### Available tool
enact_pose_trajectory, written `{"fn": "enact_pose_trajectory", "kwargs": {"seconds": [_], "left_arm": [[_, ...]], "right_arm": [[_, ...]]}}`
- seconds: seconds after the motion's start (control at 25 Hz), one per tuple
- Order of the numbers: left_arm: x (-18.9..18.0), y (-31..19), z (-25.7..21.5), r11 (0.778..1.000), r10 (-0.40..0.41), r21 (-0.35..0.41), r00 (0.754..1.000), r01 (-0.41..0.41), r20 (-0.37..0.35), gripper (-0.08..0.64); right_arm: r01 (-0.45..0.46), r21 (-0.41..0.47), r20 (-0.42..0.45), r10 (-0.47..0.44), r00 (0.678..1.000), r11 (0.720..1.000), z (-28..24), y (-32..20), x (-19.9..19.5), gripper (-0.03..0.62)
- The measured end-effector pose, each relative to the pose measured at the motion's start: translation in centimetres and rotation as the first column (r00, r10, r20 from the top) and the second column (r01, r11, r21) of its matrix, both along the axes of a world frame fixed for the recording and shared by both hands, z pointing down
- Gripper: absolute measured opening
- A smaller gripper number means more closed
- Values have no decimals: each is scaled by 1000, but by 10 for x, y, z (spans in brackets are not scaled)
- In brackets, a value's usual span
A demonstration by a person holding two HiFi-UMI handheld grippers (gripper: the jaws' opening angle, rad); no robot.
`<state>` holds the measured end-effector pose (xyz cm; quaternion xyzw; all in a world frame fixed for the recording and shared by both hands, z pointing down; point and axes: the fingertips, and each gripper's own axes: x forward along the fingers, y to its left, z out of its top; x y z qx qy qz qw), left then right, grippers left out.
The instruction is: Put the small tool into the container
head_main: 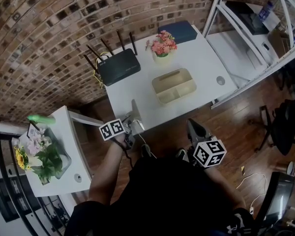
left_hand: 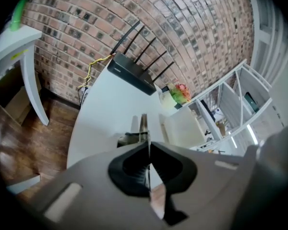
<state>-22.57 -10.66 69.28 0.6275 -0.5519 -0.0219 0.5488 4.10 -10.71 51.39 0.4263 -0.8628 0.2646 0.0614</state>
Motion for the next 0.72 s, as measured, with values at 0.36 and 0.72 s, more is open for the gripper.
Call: {"fn": "enact_pose_trajectory", "kwargs": {"seconds": [0.36, 0.72], "left_arm": [[25, -28, -75, 979, 84, 182, 995, -93, 58, 6], [52, -67, -152, 918, 128, 357, 982, -171, 139, 6]], "right_arm": [[-21, -1, 7, 21, 1000, 1000, 1, 2, 5, 9], [-76, 2, 14, 76, 997, 997, 0, 6, 18, 8]]}}
